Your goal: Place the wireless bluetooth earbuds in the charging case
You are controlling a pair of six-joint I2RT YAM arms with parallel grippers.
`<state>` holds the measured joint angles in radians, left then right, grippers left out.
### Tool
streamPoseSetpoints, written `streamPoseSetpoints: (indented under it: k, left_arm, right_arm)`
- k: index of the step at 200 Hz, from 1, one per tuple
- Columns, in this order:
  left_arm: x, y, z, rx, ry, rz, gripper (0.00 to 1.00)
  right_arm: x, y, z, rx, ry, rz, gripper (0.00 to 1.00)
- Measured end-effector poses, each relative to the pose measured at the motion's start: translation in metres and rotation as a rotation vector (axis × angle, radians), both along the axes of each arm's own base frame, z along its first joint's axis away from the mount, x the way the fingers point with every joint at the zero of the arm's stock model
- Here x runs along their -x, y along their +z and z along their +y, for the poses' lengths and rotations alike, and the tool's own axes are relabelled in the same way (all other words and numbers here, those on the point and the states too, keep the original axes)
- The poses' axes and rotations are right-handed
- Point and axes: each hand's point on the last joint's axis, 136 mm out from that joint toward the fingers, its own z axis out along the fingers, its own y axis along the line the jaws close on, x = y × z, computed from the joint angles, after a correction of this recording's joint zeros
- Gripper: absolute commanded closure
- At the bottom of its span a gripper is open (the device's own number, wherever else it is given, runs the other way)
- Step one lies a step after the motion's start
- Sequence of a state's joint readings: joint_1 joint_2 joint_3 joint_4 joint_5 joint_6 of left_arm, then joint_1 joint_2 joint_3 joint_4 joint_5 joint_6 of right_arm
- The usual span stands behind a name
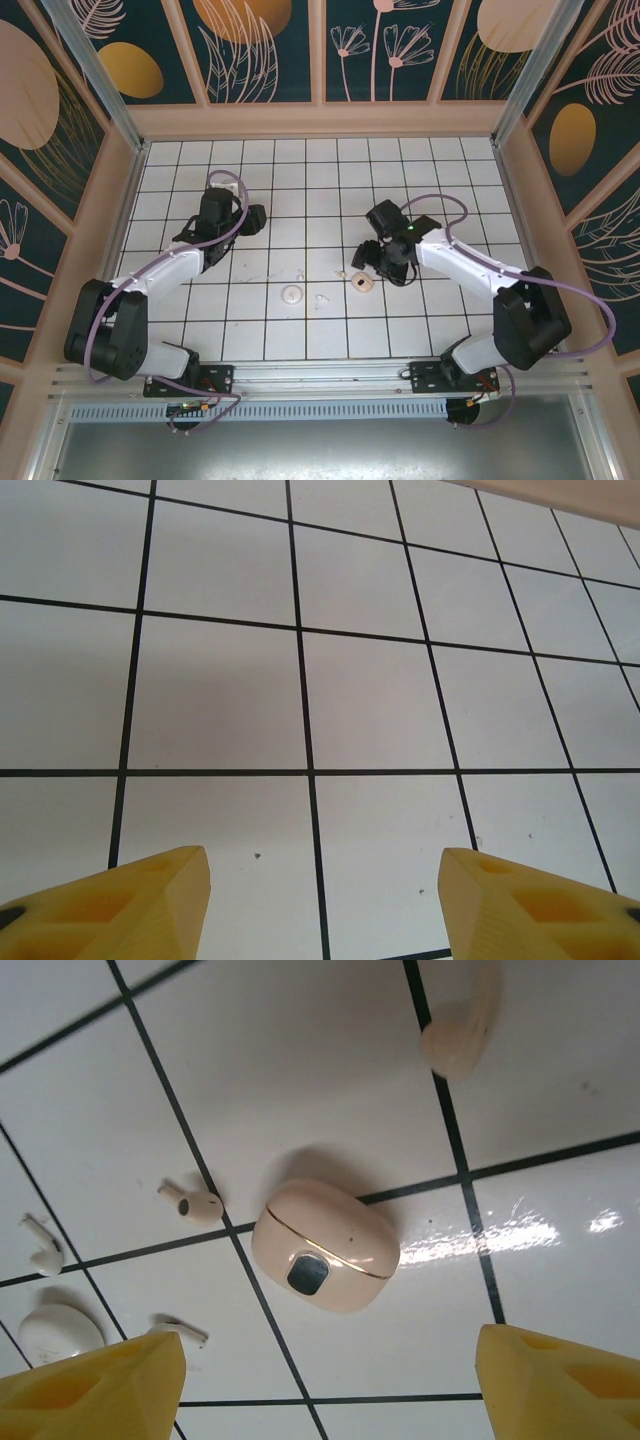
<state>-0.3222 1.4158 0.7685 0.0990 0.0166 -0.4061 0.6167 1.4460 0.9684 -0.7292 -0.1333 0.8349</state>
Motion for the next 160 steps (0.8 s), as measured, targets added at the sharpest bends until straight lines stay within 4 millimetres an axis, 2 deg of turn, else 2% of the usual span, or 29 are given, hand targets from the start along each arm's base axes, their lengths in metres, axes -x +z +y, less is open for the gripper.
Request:
streamPoseSetpoints:
  k: [49,86,160]
  left_arm:
    - [-0.003,-0.018,-0.001,-0.018,0.000,0.057,0.38]
    - [-0.009,-0.018,-0.003,-0.020,-0.001,0.062,0.38]
    - [-0.009,-0.019,-0.003,-0.022,0.000,0.068,0.38]
  right_arm:
    - [0.000,-0.022,0.014,-0.025,-0.042,0.081,0.27]
    - [-0.004,-0.030,0.022,-0.057,-0.052,0.090,0.27]
    - [0.003,-0.047,0.018,-0.026,-0.056,0.130,0.26]
